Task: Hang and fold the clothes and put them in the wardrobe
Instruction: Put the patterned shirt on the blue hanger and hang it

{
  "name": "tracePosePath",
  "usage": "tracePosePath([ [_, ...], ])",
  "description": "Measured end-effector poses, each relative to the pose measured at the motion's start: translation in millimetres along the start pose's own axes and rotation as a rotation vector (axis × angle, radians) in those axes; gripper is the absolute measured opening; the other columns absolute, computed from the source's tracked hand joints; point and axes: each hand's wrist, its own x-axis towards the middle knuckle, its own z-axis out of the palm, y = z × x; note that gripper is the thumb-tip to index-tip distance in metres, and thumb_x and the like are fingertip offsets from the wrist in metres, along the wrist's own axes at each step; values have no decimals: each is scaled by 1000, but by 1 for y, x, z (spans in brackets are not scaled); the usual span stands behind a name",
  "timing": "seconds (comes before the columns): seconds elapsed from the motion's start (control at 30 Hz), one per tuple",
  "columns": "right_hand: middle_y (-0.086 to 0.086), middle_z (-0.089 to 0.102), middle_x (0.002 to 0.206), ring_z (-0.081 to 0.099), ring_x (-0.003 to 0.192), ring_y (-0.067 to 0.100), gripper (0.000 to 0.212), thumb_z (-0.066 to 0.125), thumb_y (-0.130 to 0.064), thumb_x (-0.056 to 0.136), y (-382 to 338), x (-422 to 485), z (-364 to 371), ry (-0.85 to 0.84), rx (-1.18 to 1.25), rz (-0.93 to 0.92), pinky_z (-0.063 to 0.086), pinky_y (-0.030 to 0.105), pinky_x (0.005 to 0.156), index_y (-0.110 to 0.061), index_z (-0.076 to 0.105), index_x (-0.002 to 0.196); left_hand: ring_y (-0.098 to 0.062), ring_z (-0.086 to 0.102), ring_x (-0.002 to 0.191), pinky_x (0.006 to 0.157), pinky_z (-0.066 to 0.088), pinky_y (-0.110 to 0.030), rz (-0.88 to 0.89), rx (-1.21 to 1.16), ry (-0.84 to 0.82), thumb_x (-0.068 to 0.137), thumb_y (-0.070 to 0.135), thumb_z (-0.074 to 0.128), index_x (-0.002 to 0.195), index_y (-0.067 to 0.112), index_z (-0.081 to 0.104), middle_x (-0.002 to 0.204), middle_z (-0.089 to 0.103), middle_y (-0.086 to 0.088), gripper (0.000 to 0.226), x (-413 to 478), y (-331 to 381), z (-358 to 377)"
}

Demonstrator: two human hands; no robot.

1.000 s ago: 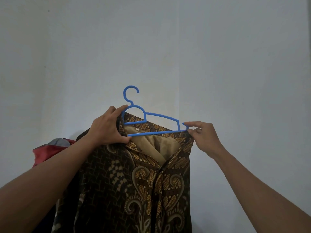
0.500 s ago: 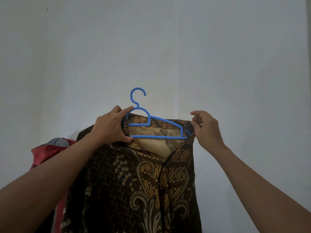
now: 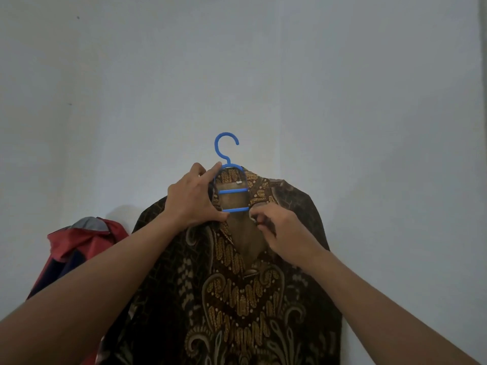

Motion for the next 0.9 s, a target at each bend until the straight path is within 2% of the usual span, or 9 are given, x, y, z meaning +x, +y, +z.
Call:
tracePosePath([
  [0.13, -10, 62, 96, 57, 82, 3, 27, 68, -34, 91, 1, 13, -14, 120, -113, 1, 55, 23, 74, -19, 65, 114, -18, 58, 92, 65, 51, -31, 48, -53, 34, 52, 71, 80, 153, 28, 30, 122, 49, -1, 121, -2, 1, 1],
  [0.27, -3, 59, 111, 52, 100, 11, 29, 68, -33, 90, 7, 43, -28, 247, -354, -35, 53, 34, 85, -21, 64, 116, -16, 57, 93, 62, 50, -27, 136, -67, 58, 52, 67, 83, 151, 24, 35, 123, 50, -1, 118, -2, 8, 1],
  [0.33, 0, 56, 121, 52, 108, 16, 37, 70, -31, 89, 8, 56, -34, 203, -409, -38, 54, 41, 89, -23, 61, 124, -16, 57, 94, 62, 53, -29, 166, -67, 73, 52, 66, 83, 149, 23, 36, 123, 51, -2, 116, -2, 14, 0],
  [0.43, 1, 56, 128, 56, 108, 17, 43, 66, -26, 93, 2, 69, -40, 109, -362, -22, 56, 37, 88, -26, 55, 135, -19, 59, 92, 59, 53, -29, 206, -66, 112, 49, 65, 85, 146, 20, 40, 121, 53, -3, 116, -2, 19, 0],
  [0.63, 1, 66, 122, 64, 101, 21, 44, 56, -25, 100, -7, 83, -46, 63, -442, -21, 57, 40, 85, -32, 46, 142, -21, 60, 97, 61, 46, -26, 251, -59, 132, 50, 65, 87, 147, 14, 43, 123, 55, -6, 118, -5, 20, 2],
  [0.7, 1, 65, 114, 65, 87, 22, 51, 52, -23, 102, -7, 86, -46, -3, -511, -35, 58, 40, 76, -39, 34, 147, -17, 59, 97, 66, 50, -27, 242, -96, 92, 54, 73, 80, 147, 17, 43, 122, 56, -2, 115, -7, 21, 1],
  [0.8, 1, 57, 98, 56, 62, 18, 71, 56, -13, 97, -5, 86, -44, -106, -650, -25, 58, 39, 60, -44, 21, 150, -11, 58, 95, 80, 52, -30, 88, -354, 65, 72, 76, 65, 141, 21, 52, 111, 62, 5, 89, -4, 27, -3],
  [0.83, 1, 55, 100, 53, 59, 17, 73, 58, -9, 95, -4, 85, -44, -112, -685, -27, 57, 38, 58, -42, 24, 150, -12, 58, 95, 83, 52, -33, 25, -402, 79, 78, 70, 65, 133, 21, 59, 108, 65, 5, 74, -1, 28, -5],
  [0.9, 0, 54, 108, 51, 60, 17, 61, 56, -7, 94, -7, 85, -44, -111, -697, -18, 55, 36, 60, -35, 39, 146, -15, 58, 97, 85, 52, -39, -24, -322, 119, 83, 56, 69, 113, 23, 71, 105, 68, 3, 45, 5, 30, -8],
])
